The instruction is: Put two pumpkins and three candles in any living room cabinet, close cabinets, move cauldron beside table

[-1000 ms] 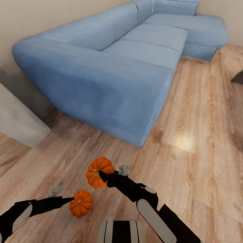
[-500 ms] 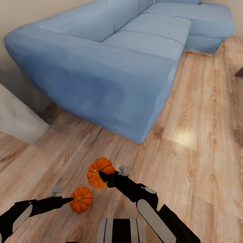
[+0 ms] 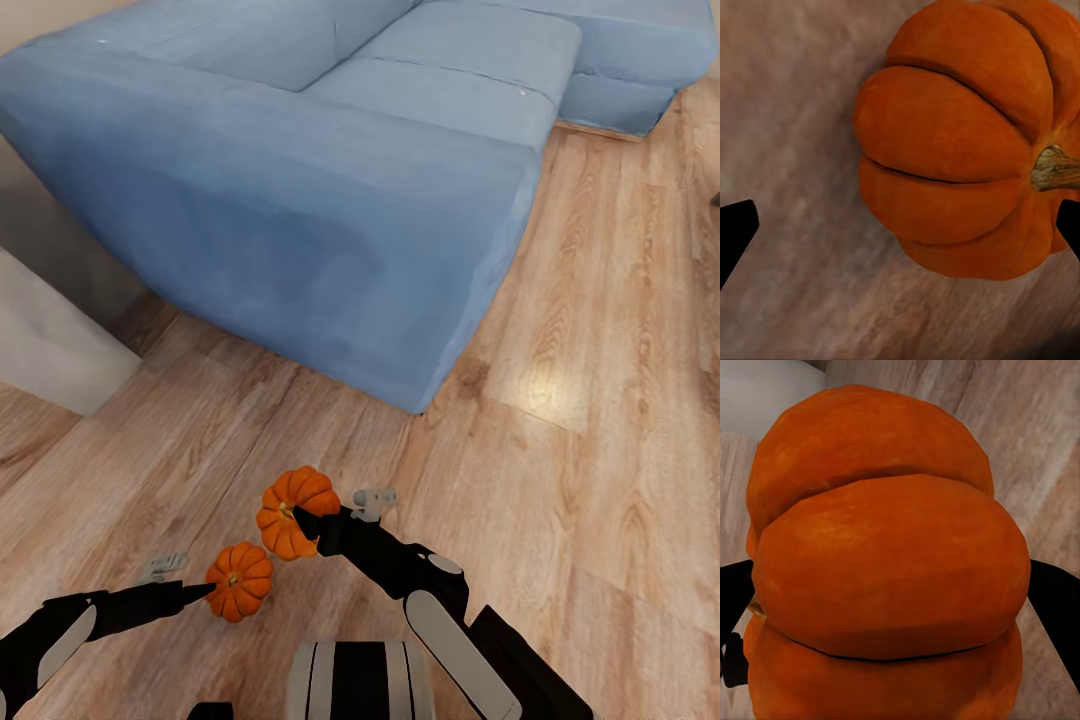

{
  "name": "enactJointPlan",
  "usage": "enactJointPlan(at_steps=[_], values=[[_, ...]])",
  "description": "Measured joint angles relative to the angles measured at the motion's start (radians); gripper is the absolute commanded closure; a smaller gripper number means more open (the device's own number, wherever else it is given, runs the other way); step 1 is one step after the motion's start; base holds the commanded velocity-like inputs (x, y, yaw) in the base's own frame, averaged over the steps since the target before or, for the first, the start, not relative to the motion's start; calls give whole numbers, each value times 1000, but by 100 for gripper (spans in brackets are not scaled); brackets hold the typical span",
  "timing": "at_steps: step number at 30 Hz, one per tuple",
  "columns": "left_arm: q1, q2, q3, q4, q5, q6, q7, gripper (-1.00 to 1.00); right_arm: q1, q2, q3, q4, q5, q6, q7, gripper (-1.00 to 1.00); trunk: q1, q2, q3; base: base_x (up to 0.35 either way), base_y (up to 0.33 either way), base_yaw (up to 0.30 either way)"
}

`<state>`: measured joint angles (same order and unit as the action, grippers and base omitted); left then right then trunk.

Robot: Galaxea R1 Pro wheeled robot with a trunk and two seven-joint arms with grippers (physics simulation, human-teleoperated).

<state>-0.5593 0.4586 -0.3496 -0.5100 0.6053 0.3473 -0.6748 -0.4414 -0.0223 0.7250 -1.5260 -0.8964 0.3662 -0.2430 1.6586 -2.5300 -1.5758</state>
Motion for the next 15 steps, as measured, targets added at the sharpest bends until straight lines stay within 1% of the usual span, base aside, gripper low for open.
enactJointPlan(at_steps=[2, 8, 11, 15], values=[[0, -1, 1, 0, 1, 0, 13, -100, 0, 0, 0, 0, 0, 0, 0, 100, 0, 0, 0, 0, 0, 0], [0, -1, 2, 0, 1, 0, 19, -100, 0, 0, 0, 0, 0, 0, 0, 100, 0, 0, 0, 0, -6, 0], [0, -1, 2, 0, 1, 0, 20, -100, 0, 0, 0, 0, 1, 0, 0, 100, 0, 0, 0, 0, -151, 0], [0, -1, 2, 0, 1, 0, 21, -100, 0, 0, 0, 0, 0, 0, 0, 100, 0, 0, 0, 0, -37, 0]])
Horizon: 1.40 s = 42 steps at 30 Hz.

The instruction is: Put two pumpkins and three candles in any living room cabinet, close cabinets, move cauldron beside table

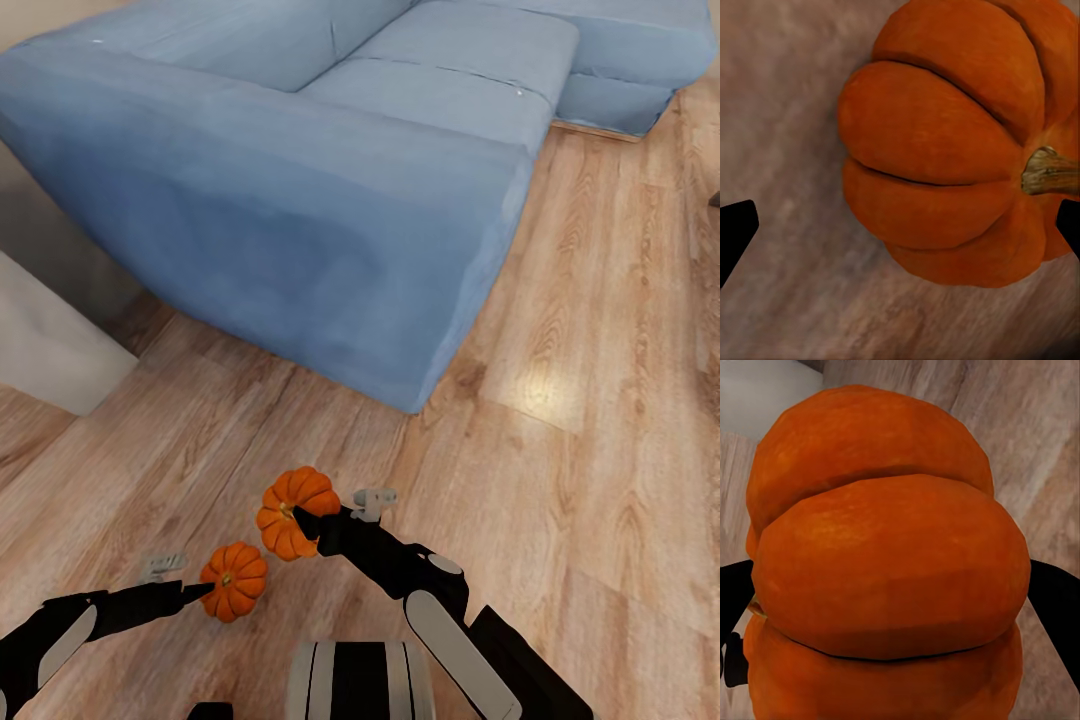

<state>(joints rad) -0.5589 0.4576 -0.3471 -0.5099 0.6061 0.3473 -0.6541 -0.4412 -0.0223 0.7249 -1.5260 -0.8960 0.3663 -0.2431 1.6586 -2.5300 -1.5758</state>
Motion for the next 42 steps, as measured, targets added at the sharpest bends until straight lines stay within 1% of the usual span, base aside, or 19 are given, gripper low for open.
enactJointPlan(at_steps=[15, 17, 20, 24, 26, 30, 42], values=[[0, 0, 3, 0, 0, 0, 0, -100, 0, 0, 0, 0, 0, 0, 0, 100, 0, 0, 0, 50, -2, 0], [0, 0, 5, 0, 0, 0, 0, -100, 1, 0, 0, 0, 0, 0, 0, 100, 1, 0, -8, 1, 0, 0], [0, 0, 6, 0, 0, 0, 0, -100, 0, 0, 0, 0, 0, 0, 0, 100, 1, 0, -8, 0, 0, 0], [0, 0, 6, 0, 0, 0, 0, -100, 0, 0, 0, 0, 0, 0, 0, 100, 3, -1, -23, 0, 0, 0], [0, 0, 5, 0, 0, 0, 0, -100, 0, 0, 0, 0, 0, 0, 0, 100, 3, -1, -23, 0, 0, 0], [0, -1, 5, 0, 0, -1, 0, -100, 0, 0, 0, 0, 0, 0, 0, 100, 5, -2, -39, 0, 0, 0], [1, -2, 0, 0, 0, -2, 0, -100, 0, 0, 0, 0, 0, 0, 0, 100, 4, -2, -39, 5, -17, 0]])
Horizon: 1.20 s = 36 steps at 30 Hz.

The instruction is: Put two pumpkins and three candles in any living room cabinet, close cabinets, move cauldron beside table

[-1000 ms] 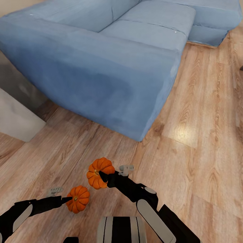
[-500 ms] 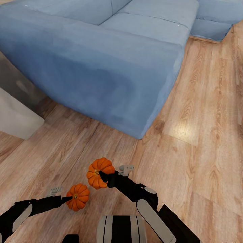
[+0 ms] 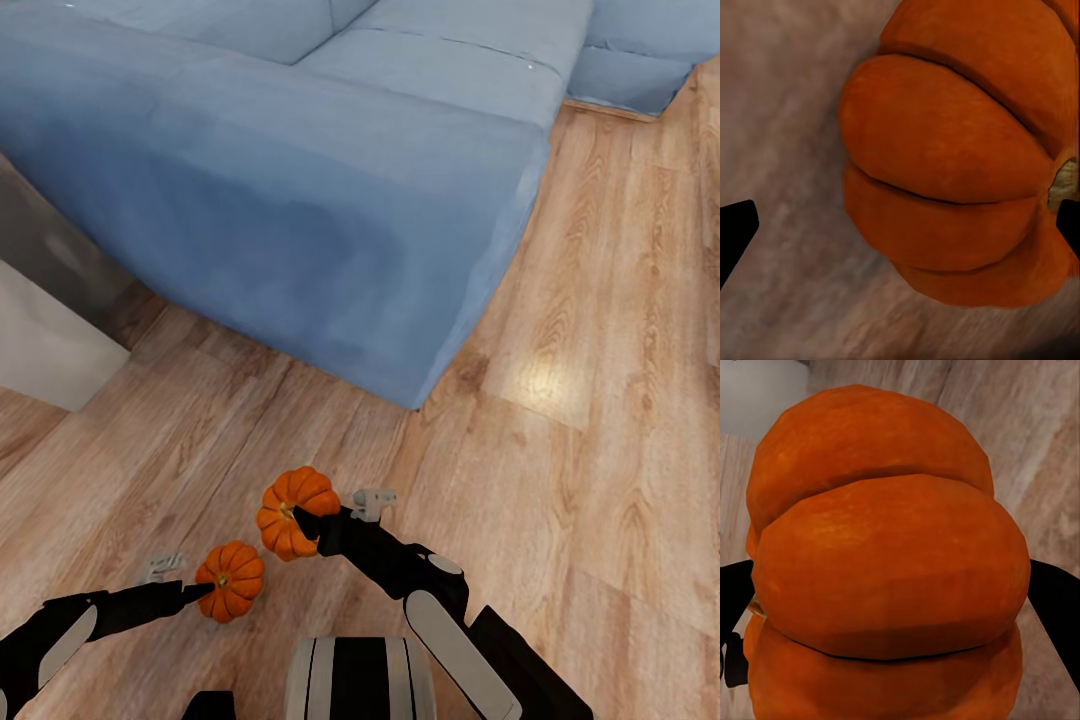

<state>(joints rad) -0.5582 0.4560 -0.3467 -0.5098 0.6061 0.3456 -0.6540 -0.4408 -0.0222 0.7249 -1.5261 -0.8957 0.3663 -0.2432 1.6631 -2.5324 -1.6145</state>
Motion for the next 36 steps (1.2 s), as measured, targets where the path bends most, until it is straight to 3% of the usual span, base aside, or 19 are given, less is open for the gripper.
enactJointPlan(at_steps=[36], values=[[0, 0, 4, 0, 2, -12, -3, -100, 0, 0, 0, 0, 1, 0, 0, 100, 1, 0, -8, 12, -19, 0]])
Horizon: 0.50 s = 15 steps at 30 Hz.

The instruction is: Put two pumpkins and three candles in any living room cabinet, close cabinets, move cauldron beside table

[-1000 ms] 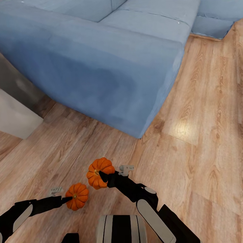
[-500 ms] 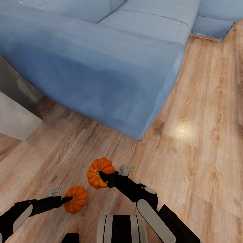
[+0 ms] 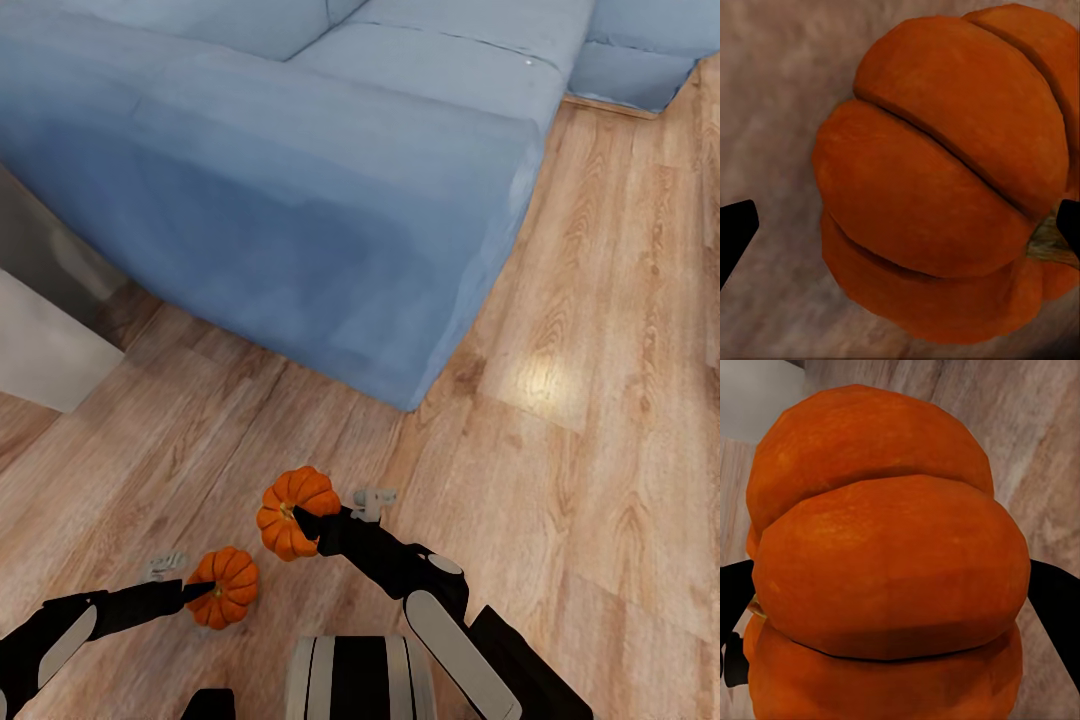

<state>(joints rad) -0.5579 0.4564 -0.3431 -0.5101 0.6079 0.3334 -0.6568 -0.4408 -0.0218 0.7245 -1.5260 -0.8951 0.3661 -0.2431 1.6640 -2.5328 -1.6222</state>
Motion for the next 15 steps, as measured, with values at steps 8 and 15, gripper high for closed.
enactJointPlan(at_steps=[8, 15], values=[[0, 0, -1, 0, -4, -1, -1, -100, 0, 0, 0, 0, 0, 0, 0, 100, 0, 0, 0, 0, 0, 0], [0, 1, -4, -2, 12, 7, -16, -100, 0, 1, -1, 0, -1, 0, 0, 100, 1, -1, -12, 0, 0, 0]])
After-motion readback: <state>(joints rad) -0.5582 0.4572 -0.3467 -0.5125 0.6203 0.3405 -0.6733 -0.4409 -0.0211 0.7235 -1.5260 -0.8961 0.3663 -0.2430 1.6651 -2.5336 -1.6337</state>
